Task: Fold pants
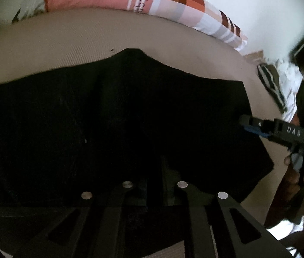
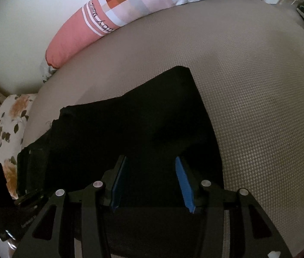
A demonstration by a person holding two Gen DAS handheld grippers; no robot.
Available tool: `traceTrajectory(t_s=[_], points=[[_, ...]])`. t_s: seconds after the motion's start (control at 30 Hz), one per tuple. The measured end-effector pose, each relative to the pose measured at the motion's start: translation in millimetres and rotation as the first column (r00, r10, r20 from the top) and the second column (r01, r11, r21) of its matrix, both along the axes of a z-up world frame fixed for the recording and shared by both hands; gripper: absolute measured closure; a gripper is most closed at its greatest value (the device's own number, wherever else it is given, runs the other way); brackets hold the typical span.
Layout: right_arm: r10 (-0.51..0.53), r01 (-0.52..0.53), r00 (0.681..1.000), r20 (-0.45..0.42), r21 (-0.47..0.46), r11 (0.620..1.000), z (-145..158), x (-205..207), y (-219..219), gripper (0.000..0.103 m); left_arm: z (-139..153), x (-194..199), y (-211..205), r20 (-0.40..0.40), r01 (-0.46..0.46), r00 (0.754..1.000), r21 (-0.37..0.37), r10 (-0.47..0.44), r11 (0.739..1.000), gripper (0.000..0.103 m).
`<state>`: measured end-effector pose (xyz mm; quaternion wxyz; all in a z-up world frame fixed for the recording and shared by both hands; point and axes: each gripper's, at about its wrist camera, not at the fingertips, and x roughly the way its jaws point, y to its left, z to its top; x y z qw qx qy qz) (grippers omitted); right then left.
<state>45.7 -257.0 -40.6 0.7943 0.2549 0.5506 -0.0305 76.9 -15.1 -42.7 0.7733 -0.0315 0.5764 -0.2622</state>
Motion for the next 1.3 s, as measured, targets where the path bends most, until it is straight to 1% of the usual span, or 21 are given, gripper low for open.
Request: traceTrajectory(t_s=[0.03, 0.07, 0.1, 0.2, 0.23, 0.33, 0.43, 0.5, 0.57, 0.63, 0.7, 0.77, 0.87, 0.93, 0.97, 1.0, 1.03, 1.07, 1.17, 1.23, 1.3], points=[[0.001, -0.001, 1.000, -0.001, -0.001, 1.000, 2, 1, 0, 0.059, 2, 0, 0, 0.013, -0.001, 1.000, 0.017, 0.001, 1.000, 0.086], [0.007, -0.006, 1.000, 0.005, -0.005, 1.000, 4, 3, 0, 0.059, 5, 0, 0, 0.028, -0.009, 1.000, 0.034, 0.008, 0.999, 0.081], [0.016, -0.016, 1.000, 0.011, -0.019, 1.000, 6, 6, 0, 0.059, 8, 0, 1, 0.053, -0.019, 0.998, 0.053, 0.017, 0.998, 0.080], [0.055, -0.051, 0.998, 0.033, -0.101, 0.994, 15, 18, -2, 0.059, 20, 6, 4, 0.117, -0.017, 0.993, 0.024, 0.014, 1.000, 0.079], [0.067, -0.061, 0.997, 0.043, -0.120, 0.991, 18, 23, -3, 0.059, 24, 10, 3, 0.140, -0.019, 0.990, 0.026, 0.015, 0.999, 0.078], [0.089, -0.079, 0.995, 0.045, -0.179, 0.981, 19, 41, -5, 0.059, 26, 25, -7, 0.169, -0.002, 0.986, 0.031, -0.003, 1.000, 0.076], [0.109, -0.099, 0.993, 0.038, -0.216, 0.971, 16, 56, -2, 0.060, 22, 41, -18, 0.180, 0.005, 0.984, 0.023, -0.009, 1.000, 0.076], [0.116, -0.106, 0.993, 0.027, -0.236, 0.966, 11, 63, -2, 0.061, 17, 50, -24, 0.176, 0.011, 0.984, 0.031, -0.016, 0.999, 0.076], [0.118, -0.112, 0.993, 0.012, -0.233, 0.966, 6, 69, -2, 0.061, 4, 61, -30, 0.154, 0.012, 0.988, 0.060, -0.021, 0.998, 0.076], [0.117, -0.110, 0.993, 0.015, -0.236, 0.966, 5, 69, -1, 0.061, -8, 68, -32, 0.125, 0.005, 0.992, 0.073, -0.014, 0.997, 0.076], [0.117, -0.110, 0.993, 0.014, -0.240, 0.965, 5, 68, -1, 0.061, -10, 68, -30, 0.141, 0.008, 0.990, 0.063, -0.017, 0.998, 0.076], [0.119, -0.112, 0.993, 0.017, -0.241, 0.964, 5, 68, 0, 0.061, -10, 68, -31, 0.143, 0.018, 0.989, 0.072, -0.028, 0.997, 0.076], [0.120, -0.112, 0.992, 0.023, -0.233, 0.966, 6, 67, -1, 0.061, -7, 65, -32, 0.149, 0.020, 0.988, 0.089, -0.033, 0.996, 0.076], [0.113, -0.099, 0.992, 0.053, -0.216, 0.971, 13, 64, -3, 0.060, -4, 58, -31, 0.154, 0.017, 0.988, 0.110, -0.034, 0.994, 0.075], [0.108, -0.089, 0.991, 0.082, -0.209, 0.974, 20, 60, -4, 0.059, -3, 54, -30, 0.154, 0.020, 0.987, 0.120, -0.038, 0.993, 0.069], [0.105, -0.082, 0.989, 0.102, -0.207, 0.975, 25, 56, -4, 0.059, -2, 49, -29, 0.154, 0.021, 0.987, 0.126, -0.040, 0.992, 0.060], [0.106, -0.081, 0.988, 0.116, -0.205, 0.975, 29, 53, -4, 0.059, -1, 42, -27, 0.153, 0.016, 0.987, 0.135, -0.037, 0.991, 0.057], [0.116, -0.089, 0.985, 0.128, -0.201, 0.976, 35, 48, -2, 0.059, 0, 36, -25, 0.157, 0.014, 0.987, 0.141, -0.036, 0.990, 0.057], [0.140, -0.113, 0.983, 0.121, -0.207, 0.972, 41, 33, 6, 0.059, 0, 15, -20, 0.164, 0.011, 0.986, 0.161, -0.038, 0.987, 0.057], [0.145, -0.123, 0.984, 0.102, -0.196, 0.973, 39, 24, 10, 0.059, 0, 1, -17, 0.173, 0.000, 0.984, 0.192, -0.034, 0.981, 0.057], [0.145, -0.131, 0.987, 0.070, -0.175, 0.976, 34, 11, 15, 0.059, 0, -9, -12, 0.168, -0.010, 0.986, 0.196, -0.023, 0.981, 0.057]])
